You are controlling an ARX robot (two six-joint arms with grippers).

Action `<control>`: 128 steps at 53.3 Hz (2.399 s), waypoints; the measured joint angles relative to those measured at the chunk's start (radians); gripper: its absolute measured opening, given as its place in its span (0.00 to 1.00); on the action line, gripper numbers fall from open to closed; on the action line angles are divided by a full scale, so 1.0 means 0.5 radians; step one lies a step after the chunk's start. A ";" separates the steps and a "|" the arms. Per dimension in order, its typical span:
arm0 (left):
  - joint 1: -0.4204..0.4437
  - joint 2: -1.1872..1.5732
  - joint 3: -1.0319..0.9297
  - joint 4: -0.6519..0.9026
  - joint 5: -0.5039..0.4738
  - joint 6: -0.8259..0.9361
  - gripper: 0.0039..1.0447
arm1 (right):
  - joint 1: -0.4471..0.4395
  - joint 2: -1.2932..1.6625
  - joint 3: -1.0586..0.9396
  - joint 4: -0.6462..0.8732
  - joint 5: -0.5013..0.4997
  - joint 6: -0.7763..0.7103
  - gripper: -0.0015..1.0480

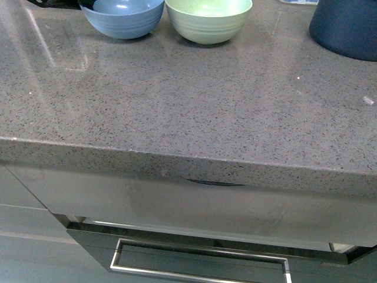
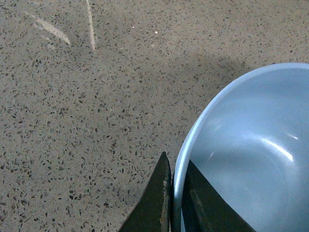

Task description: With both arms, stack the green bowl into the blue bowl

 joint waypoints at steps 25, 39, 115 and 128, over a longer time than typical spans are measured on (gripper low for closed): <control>0.020 -0.404 -0.330 0.425 -0.054 0.207 0.82 | 0.000 0.000 0.000 0.000 0.000 -0.001 0.90; 0.031 -1.158 -1.159 0.851 -0.077 0.512 0.94 | 0.000 0.000 0.000 0.000 0.000 0.000 0.90; 0.264 -2.869 -3.144 1.552 0.366 0.531 0.03 | 0.000 0.000 0.000 0.000 0.000 0.000 0.90; 0.264 -3.136 -3.216 1.398 0.366 0.531 0.03 | 0.000 0.000 0.000 0.000 0.001 0.000 0.90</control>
